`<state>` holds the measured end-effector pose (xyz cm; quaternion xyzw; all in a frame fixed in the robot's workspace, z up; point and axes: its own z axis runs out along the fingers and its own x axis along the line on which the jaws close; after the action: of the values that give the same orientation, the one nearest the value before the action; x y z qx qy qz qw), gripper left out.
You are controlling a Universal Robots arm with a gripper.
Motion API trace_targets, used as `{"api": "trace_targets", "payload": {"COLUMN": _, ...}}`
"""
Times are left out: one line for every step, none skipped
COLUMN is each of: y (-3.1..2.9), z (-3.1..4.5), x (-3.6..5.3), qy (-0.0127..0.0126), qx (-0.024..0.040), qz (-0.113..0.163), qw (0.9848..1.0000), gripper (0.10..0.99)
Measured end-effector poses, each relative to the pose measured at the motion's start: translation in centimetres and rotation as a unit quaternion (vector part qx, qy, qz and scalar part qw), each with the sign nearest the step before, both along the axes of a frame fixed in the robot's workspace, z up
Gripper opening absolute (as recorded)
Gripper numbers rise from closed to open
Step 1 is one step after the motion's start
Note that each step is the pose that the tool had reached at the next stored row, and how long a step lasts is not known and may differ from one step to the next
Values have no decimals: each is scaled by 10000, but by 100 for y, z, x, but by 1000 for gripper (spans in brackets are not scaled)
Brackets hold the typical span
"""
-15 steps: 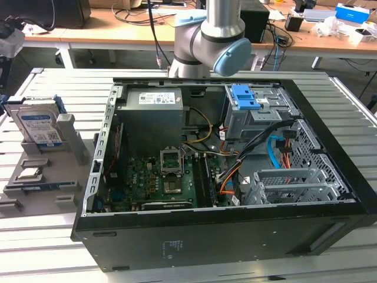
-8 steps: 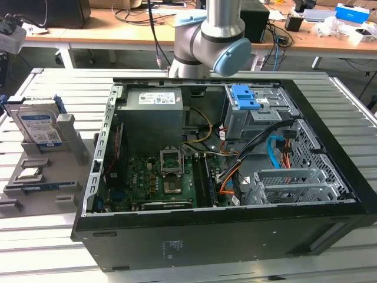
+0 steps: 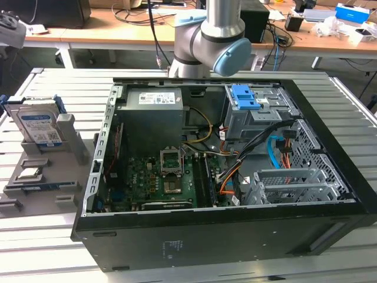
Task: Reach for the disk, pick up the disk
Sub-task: 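Pick up the disk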
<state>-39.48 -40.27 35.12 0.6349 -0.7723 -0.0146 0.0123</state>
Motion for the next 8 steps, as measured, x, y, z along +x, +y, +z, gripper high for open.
{"api": "trace_targets", "payload": {"y": 0, "z": 0, "x": 0, "qy": 0, "qx": 0, "qz": 142, "qw": 9999, "gripper": 106}}
{"api": "trace_targets", "payload": {"y": 0, "z": 0, "x": 0, "qy": 0, "qx": 0, "qz": 272, "qw": 9996, "gripper": 106}}
{"api": "trace_targets", "payload": {"y": 0, "z": 0, "x": 0, "qy": 0, "qx": 0, "qz": 381, "qw": 9993, "gripper": 106}}
{"api": "trace_targets", "payload": {"y": 0, "z": 0, "x": 0, "qy": 0, "qx": 0, "qz": 455, "qw": 9990, "gripper": 106}}
{"api": "trace_targets", "payload": {"y": 0, "z": 0, "x": 0, "qy": 0, "qx": 0, "qz": 570, "qw": 9984, "gripper": 106}}
{"api": "trace_targets", "payload": {"y": 0, "z": 0, "x": 0, "qy": 0, "qx": 0, "qz": 698, "qw": 9976, "gripper": 106}}
{"api": "trace_targets", "payload": {"y": 0, "z": 0, "x": 0, "qy": 0, "qx": 0, "qz": 771, "qw": 9970, "gripper": 106}}
{"api": "trace_targets", "payload": {"y": 0, "z": 0, "x": 0, "qy": 0, "qx": 0, "qz": 814, "qw": 9967, "gripper": 106}}
